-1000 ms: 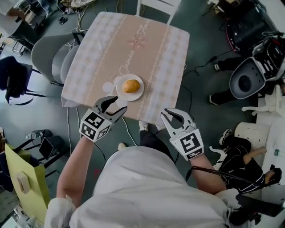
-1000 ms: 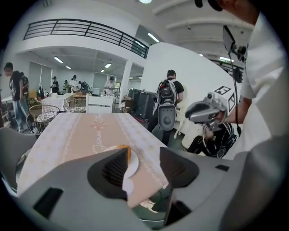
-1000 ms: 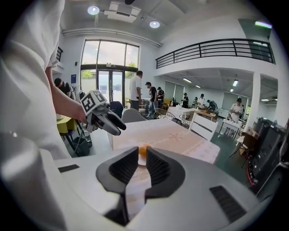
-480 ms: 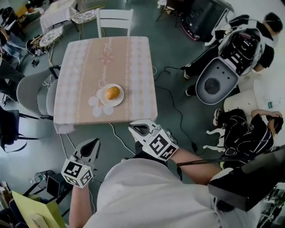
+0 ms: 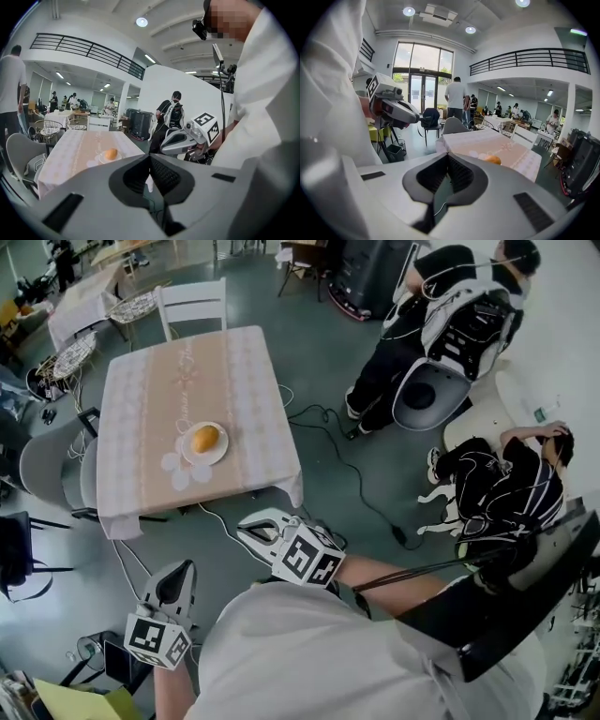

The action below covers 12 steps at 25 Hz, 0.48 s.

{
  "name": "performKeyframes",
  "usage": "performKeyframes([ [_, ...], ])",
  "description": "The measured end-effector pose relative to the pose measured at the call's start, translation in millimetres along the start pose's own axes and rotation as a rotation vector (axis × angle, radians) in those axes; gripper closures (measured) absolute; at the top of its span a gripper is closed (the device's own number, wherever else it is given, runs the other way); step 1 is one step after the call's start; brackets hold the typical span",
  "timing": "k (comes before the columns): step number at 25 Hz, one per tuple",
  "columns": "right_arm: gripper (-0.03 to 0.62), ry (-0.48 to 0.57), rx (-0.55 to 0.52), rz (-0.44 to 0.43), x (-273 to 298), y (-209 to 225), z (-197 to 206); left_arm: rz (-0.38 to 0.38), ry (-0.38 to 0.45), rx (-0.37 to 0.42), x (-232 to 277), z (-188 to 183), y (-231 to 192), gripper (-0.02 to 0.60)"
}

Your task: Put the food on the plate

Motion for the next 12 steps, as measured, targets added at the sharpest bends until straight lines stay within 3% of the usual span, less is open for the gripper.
performKeyframes([
  [12, 0.582, -0.006, -0.065, -0.023, -4, -38, -11, -0.016, 0.04, -0.014, -30, 15, 10, 0.572],
])
Point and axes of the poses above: the fingertips, and each gripper's own axes: x forward along the fingers, y to its right, z out of its underside, the point moved 8 cm from there along -x, backward along the fingers
